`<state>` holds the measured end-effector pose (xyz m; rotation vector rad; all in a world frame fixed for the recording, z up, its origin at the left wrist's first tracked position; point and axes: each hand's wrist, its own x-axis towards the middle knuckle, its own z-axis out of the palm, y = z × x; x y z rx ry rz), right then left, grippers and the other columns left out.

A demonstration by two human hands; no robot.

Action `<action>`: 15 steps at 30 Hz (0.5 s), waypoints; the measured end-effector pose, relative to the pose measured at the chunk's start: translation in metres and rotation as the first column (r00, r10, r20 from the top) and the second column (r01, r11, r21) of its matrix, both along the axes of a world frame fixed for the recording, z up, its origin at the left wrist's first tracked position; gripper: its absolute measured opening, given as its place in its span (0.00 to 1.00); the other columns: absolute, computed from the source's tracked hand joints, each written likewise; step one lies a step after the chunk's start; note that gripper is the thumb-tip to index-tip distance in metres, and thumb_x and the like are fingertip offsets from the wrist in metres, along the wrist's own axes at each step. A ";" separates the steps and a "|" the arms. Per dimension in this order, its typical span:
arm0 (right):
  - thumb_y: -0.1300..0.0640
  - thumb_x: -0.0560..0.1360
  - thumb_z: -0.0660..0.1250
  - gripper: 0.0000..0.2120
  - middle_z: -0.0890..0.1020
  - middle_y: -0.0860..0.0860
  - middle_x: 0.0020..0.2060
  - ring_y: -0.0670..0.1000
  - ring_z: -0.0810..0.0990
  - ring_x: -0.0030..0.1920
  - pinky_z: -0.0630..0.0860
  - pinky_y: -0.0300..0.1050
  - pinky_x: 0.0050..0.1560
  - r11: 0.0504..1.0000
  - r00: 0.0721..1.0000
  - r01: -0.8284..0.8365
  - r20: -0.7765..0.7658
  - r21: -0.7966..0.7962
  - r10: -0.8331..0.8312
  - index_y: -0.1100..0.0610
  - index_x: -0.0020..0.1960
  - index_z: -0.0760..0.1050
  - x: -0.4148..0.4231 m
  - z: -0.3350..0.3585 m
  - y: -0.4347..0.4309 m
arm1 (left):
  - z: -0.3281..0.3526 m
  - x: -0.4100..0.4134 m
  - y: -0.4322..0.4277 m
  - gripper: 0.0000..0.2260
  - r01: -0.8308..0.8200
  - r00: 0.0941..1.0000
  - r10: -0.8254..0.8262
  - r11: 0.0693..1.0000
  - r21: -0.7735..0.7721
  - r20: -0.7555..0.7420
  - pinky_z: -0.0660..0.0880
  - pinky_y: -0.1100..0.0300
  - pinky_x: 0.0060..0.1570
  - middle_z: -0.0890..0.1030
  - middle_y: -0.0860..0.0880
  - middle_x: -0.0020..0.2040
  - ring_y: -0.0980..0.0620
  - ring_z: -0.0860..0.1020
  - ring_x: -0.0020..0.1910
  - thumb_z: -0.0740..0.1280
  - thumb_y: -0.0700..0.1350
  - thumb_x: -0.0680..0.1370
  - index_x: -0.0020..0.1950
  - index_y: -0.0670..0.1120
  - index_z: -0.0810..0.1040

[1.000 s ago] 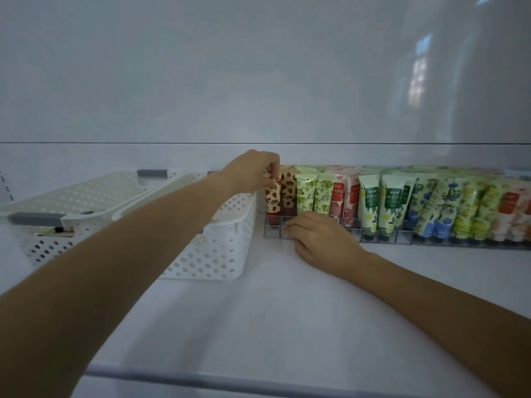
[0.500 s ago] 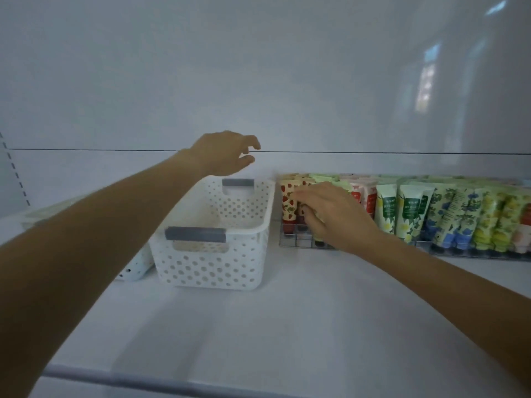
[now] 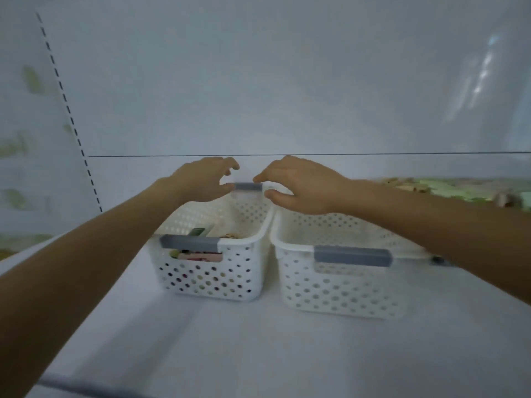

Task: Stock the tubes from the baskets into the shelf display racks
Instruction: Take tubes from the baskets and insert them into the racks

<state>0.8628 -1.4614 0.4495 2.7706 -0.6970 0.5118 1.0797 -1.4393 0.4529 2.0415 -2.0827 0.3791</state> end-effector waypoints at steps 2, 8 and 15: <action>0.49 0.80 0.56 0.18 0.74 0.52 0.63 0.52 0.69 0.63 0.66 0.48 0.62 0.999 0.998 0.004 -0.066 0.051 -0.001 0.52 0.68 0.67 0.017 -0.001 0.001 | -0.003 0.014 -0.003 0.17 0.058 0.998 -0.059 0.996 0.072 0.013 0.71 0.54 0.54 0.75 0.50 0.62 0.51 0.74 0.52 0.63 0.49 0.78 0.66 0.50 0.68; 0.46 0.78 0.59 0.16 0.76 0.47 0.58 0.43 0.73 0.52 0.68 0.37 0.51 0.963 0.981 0.103 -0.186 0.250 -0.057 0.50 0.63 0.72 0.044 -0.001 -0.006 | -0.009 0.026 -0.025 0.13 0.291 0.955 -0.297 0.929 0.226 -0.009 0.70 0.63 0.48 0.77 0.53 0.57 0.55 0.76 0.48 0.67 0.48 0.76 0.60 0.49 0.74; 0.44 0.74 0.65 0.11 0.76 0.33 0.44 0.32 0.73 0.44 0.65 0.28 0.42 0.884 0.952 0.191 -0.299 0.426 -0.061 0.43 0.54 0.76 0.056 0.004 -0.016 | -0.023 0.022 -0.054 0.19 0.226 0.953 -0.304 0.747 0.626 0.018 0.73 0.59 0.53 0.80 0.55 0.50 0.54 0.79 0.48 0.71 0.58 0.69 0.56 0.53 0.76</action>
